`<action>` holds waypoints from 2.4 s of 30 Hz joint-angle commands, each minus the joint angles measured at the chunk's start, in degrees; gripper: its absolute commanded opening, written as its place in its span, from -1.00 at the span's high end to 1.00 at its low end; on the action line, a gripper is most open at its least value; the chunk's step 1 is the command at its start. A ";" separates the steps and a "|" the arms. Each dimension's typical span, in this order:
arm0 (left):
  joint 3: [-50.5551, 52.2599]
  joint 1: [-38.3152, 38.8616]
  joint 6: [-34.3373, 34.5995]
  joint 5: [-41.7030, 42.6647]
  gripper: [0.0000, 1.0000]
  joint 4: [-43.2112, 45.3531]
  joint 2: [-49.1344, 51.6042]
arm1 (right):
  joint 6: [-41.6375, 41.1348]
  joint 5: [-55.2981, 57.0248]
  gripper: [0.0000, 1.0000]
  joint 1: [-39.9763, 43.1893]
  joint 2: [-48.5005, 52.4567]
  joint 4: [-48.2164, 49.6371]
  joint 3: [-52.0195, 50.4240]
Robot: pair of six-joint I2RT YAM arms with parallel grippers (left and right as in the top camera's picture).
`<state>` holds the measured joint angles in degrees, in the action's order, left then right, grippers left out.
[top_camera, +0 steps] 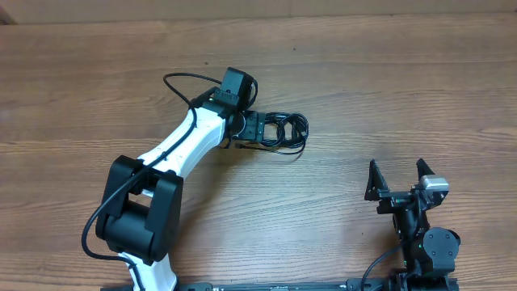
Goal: Untangle cables
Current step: 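Move the left gripper forward over the coiled black cable, then lower the left gripper and close it on the cable loops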
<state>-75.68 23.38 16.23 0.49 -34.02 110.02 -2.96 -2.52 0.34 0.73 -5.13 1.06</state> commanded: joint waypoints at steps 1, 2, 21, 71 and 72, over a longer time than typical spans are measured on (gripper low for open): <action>-1.36 2.10 -0.13 -7.19 -0.96 0.26 1.97 | -0.26 0.55 -1.00 -0.04 -0.57 0.35 -0.59; -1.36 3.21 -1.14 -7.37 -1.00 0.52 2.32 | -0.26 0.55 -1.00 -0.04 -0.57 0.35 -0.59; -1.33 4.92 -0.35 -6.01 -0.98 1.42 5.07 | -0.26 0.52 -1.00 -0.04 -0.57 0.37 -0.59; -1.31 5.90 4.17 -3.61 0.11 5.20 6.88 | -0.26 0.52 -0.99 -0.04 -0.57 0.35 -0.59; -1.31 5.90 4.17 -3.56 0.11 5.20 6.88 | -0.26 0.52 -1.00 -0.04 -0.57 0.35 -0.59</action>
<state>-75.85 28.53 19.79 -3.03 -29.04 115.52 -3.01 -2.55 0.34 0.73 -5.15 1.06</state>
